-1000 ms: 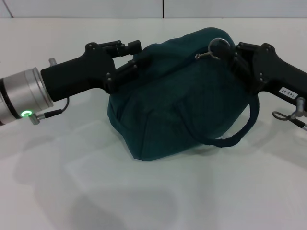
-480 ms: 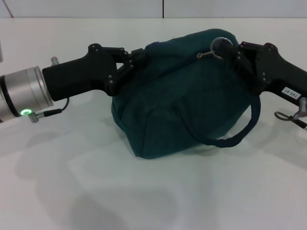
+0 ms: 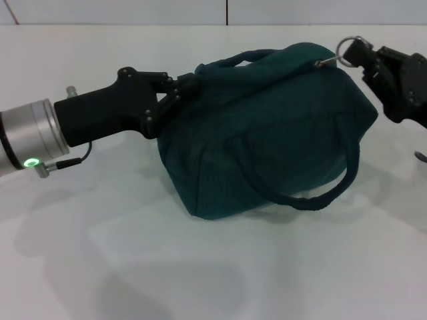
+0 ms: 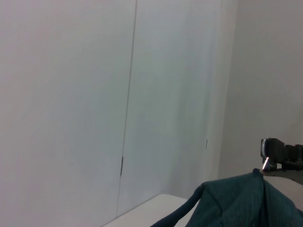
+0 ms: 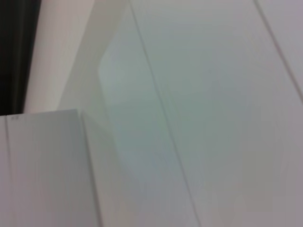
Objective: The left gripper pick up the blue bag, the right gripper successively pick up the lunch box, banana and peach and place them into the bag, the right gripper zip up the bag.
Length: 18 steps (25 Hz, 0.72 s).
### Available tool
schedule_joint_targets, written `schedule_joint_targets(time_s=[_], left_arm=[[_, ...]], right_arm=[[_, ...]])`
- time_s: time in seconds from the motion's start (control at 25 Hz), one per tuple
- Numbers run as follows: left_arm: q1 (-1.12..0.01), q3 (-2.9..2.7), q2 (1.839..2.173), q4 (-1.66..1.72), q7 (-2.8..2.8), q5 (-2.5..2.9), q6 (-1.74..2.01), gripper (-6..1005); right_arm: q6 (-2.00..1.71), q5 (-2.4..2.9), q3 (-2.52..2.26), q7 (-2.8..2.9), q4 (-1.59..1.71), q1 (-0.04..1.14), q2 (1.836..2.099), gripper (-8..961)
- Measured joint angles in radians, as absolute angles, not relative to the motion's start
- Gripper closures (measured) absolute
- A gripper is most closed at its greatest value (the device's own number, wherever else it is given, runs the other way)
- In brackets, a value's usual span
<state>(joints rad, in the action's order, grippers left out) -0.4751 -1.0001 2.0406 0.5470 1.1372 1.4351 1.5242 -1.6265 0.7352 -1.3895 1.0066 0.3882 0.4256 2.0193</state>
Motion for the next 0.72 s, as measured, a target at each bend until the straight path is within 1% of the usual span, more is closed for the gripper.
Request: schedule_joint_targets(time_s=[0.2, 0.56, 0.72], left_arm=[[-0.462, -0.999, 2.034, 0.551, 1.152, 1.433, 1.537, 944], [-0.461, -0.973, 2.022, 0.552, 1.19, 1.426, 1.556, 945], [-0.461, -0.968, 2.011, 0.553, 1.213, 1.426, 1.569, 945]], right_arm=[[-1.625, 0.734, -1.378, 1.004, 0.377, 0.405, 2.017, 944], [-1.619, 0.732, -1.374, 0.981, 0.298, 0.404, 2.012, 944], [-1.614, 0.734, -1.352, 0.965, 0.265, 0.4, 2.012, 943]])
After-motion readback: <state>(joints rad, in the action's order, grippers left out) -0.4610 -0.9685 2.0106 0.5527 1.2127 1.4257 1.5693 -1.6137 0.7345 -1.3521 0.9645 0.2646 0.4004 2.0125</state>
